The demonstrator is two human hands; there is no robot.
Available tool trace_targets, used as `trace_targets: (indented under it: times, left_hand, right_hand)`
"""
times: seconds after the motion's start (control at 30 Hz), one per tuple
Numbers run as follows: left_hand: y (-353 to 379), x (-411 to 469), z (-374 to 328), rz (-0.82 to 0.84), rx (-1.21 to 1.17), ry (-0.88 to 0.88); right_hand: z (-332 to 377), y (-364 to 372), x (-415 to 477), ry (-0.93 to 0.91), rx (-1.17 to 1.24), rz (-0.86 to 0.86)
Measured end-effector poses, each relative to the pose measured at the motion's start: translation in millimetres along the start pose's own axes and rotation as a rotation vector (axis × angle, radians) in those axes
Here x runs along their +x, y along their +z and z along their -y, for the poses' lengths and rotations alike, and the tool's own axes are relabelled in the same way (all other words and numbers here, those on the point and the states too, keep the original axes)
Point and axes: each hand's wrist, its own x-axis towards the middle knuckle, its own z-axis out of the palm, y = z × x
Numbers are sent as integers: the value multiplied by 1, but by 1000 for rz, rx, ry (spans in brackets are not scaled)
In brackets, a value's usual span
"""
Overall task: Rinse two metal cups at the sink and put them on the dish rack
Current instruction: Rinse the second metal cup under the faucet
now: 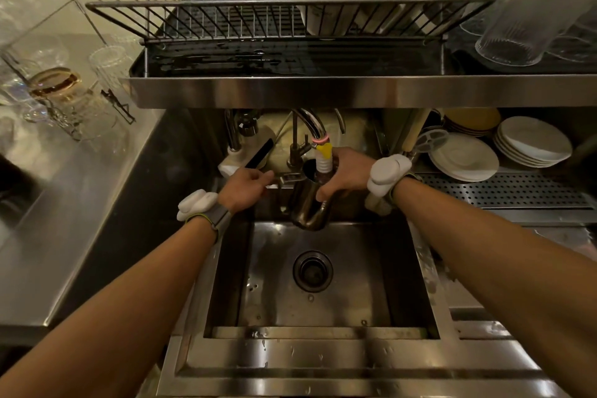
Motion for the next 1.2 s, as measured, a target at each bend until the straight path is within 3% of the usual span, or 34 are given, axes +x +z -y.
trace_targets:
  times: [0.13,0.3,0.43,0.57,0.7,0.83,0.97,1.13,1.2]
  left_hand:
    - [2,-2,-2,6,12,6]
    - [0,-4,-12,8,50,15]
    - [1,-7,-18,9,54,31]
    - [1,-8,-18,0,51,23]
    - [2,-9,-19,-11,42,6]
    - [-1,-9,-21,-16,36,0]
    - [2,-10,-20,-21,38,5]
    - [4,-12,-20,-19,36,6]
    - [3,-13,-18,-15,33,9]
  right_hand:
    - [-1,-1,-3,40,25,-125]
    - [-4,-3,-8,79,87,23]
    - [0,1,-6,32,34,-122]
    - [-5,-6,-7,57,33,9]
    - [-5,-1,-3,30,-79,-140]
    - [-10,2,-4,45,-35,-44]
    - [-9,4,-2,53,-92,-162]
    - [-6,2,-3,50,-88,-6]
    - [-6,4,-1,60,-162,-64]
